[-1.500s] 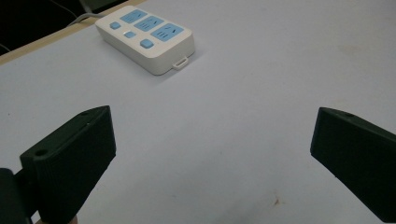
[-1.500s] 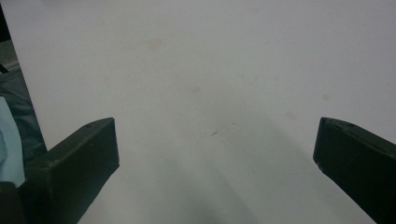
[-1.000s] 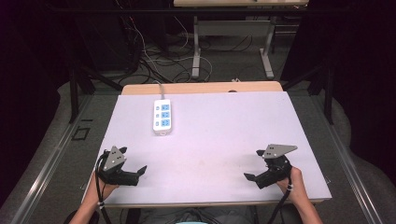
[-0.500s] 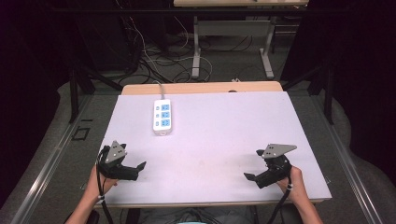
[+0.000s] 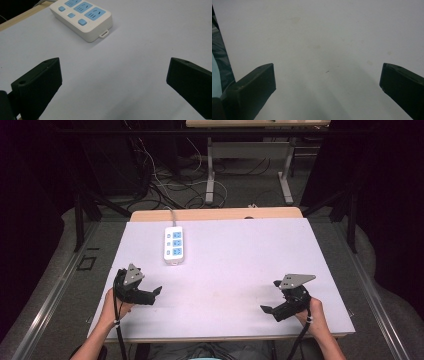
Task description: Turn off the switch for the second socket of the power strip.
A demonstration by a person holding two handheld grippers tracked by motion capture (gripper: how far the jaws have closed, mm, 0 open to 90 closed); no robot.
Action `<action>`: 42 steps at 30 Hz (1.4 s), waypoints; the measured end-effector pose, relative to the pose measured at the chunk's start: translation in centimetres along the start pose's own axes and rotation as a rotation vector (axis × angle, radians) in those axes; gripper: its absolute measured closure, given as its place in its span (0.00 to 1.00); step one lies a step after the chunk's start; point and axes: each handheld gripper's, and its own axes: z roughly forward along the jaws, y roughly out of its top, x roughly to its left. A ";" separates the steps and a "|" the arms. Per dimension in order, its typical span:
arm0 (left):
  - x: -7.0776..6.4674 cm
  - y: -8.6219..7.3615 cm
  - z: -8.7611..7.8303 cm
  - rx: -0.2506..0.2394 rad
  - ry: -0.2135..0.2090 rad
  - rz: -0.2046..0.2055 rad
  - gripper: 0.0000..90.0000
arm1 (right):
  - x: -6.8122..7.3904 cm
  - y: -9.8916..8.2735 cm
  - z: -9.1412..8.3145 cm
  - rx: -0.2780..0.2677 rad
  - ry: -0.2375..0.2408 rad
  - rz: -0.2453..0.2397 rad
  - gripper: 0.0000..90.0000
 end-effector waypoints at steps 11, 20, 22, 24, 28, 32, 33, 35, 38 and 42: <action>1.3 1.2 1.7 0.029 0.007 0.003 0.00 | 0.0 0.0 0.0 0.001 0.001 -0.002 0.00; 2.4 1.9 3.0 0.048 0.015 -0.011 0.00 | -0.1 0.0 0.0 0.006 -0.003 -0.015 0.00; 2.4 2.0 3.2 0.052 0.012 -0.015 0.00 | 0.0 0.0 0.0 0.008 -0.007 -0.005 0.00; 2.6 2.3 3.8 0.050 0.016 -0.015 0.00 | 0.0 0.0 0.0 0.004 -0.007 -0.005 0.00; 2.9 2.8 4.4 0.071 0.013 -0.016 0.00 | 0.0 0.0 0.0 0.012 -0.001 -0.001 0.00; 3.0 3.4 4.8 0.064 0.011 -0.018 0.00 | -0.1 0.0 0.0 0.008 -0.002 -0.012 0.00; 3.0 3.4 4.9 0.058 0.011 -0.023 0.00 | 0.0 0.0 0.0 0.007 -0.009 -0.007 0.00; 3.1 3.6 5.2 0.071 0.009 -0.011 0.00 | 0.0 0.0 0.0 0.011 -0.006 -0.005 0.00; 3.2 3.8 5.6 0.081 0.005 -0.021 0.00 | -0.1 0.0 0.1 0.013 -0.015 -0.003 0.00; 3.6 4.2 6.1 0.080 -0.001 -0.026 0.00 | -0.1 0.0 0.0 0.014 -0.013 -0.005 0.00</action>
